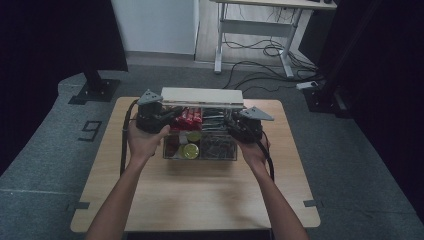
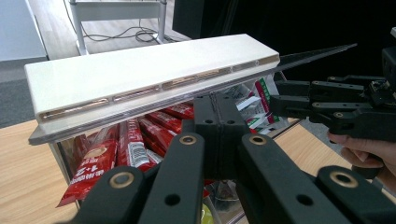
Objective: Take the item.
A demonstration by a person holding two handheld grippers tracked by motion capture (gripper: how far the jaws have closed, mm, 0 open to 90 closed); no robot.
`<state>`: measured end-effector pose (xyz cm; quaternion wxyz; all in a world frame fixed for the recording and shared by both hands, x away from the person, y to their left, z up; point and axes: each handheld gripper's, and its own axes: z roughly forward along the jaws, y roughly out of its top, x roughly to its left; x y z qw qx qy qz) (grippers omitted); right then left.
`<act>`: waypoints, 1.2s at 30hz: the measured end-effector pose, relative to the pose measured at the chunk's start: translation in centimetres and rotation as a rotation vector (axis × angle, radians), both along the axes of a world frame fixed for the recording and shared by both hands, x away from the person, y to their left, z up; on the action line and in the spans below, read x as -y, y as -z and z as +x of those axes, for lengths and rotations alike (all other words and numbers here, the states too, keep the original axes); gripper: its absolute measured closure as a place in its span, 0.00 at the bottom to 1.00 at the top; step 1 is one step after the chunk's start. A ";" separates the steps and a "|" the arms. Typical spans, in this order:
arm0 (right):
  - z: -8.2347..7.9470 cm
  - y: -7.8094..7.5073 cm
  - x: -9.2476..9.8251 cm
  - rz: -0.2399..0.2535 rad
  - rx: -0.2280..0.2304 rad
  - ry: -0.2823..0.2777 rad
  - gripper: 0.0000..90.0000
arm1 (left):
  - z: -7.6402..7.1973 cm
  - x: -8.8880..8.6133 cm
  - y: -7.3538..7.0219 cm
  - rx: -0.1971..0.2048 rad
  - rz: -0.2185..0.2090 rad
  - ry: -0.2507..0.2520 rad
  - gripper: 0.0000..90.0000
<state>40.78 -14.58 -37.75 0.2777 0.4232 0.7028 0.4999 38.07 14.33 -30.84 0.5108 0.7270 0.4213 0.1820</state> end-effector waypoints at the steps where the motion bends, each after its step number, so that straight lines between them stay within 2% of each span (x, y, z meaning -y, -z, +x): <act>1: 0.0 0.0 0.0 -0.005 0.000 0.002 0.67 | 0.0 0.0 0.0 -0.001 -0.001 0.001 1.00; 11: 0.6 0.5 -0.6 -0.044 -0.013 0.033 0.70 | 0.0 0.0 -0.1 -0.001 0.002 0.001 1.00; 17: 0.7 0.5 -0.6 -0.047 -0.019 0.040 0.90 | 0.1 0.0 -0.1 0.000 0.000 0.002 1.00; 20: 0.5 0.4 -0.3 -0.034 -0.013 0.039 0.96 | 0.0 0.0 -0.1 0.000 0.002 0.002 1.00; 28: -0.4 -0.3 0.6 0.017 0.018 0.020 0.98 | 0.0 0.0 -0.1 0.002 -0.002 -0.001 1.00; 36: -1.5 -0.6 1.2 0.046 0.049 0.003 0.98 | 0.0 0.0 0.0 0.003 -0.001 -0.002 1.00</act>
